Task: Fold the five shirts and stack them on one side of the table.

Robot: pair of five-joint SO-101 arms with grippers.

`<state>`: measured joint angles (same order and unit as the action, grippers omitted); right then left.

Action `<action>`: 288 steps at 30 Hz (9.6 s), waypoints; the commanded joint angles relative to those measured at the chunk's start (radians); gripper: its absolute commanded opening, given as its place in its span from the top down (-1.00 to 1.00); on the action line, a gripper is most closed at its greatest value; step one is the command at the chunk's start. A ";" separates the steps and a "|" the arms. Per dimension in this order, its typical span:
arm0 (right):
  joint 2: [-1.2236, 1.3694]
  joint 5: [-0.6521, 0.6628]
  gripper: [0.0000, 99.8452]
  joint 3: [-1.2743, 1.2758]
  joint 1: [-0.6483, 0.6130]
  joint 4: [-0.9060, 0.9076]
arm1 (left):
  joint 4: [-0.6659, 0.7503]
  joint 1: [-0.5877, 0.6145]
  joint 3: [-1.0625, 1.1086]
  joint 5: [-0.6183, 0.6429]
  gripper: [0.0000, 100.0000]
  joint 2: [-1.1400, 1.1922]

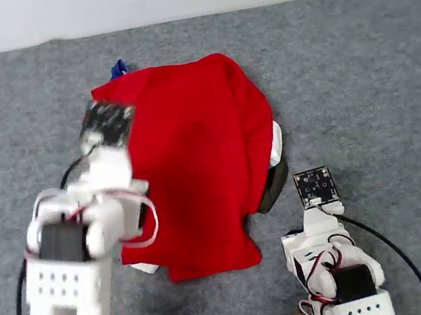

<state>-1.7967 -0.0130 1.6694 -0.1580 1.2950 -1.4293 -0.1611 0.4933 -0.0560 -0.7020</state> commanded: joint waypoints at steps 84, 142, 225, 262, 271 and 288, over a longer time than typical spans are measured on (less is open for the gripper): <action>-0.010 0.011 0.98 0.014 0.008 0.007 | -0.003 1.140 -1.159 -0.367 0.88 0.870; -0.010 0.011 0.98 0.014 0.008 0.007 | 0.219 0.114 -0.444 -0.334 0.45 0.878; -0.010 0.011 0.98 0.014 0.008 0.007 | -0.324 1.240 -1.685 -0.417 0.51 0.597; -0.010 0.011 0.98 0.014 -0.041 0.007 | -0.322 1.105 -0.300 -0.275 0.61 -0.358; -0.010 0.012 0.98 0.005 -0.099 -0.005 | -0.322 0.947 -0.182 -0.264 0.65 -0.356; 0.082 0.064 0.98 -0.404 0.047 -0.222 | -0.269 0.669 0.005 -0.221 0.86 -0.356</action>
<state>-1.7768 0.0207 1.3825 -0.1427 1.0157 -1.7269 0.6045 0.4964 -0.2831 -1.0518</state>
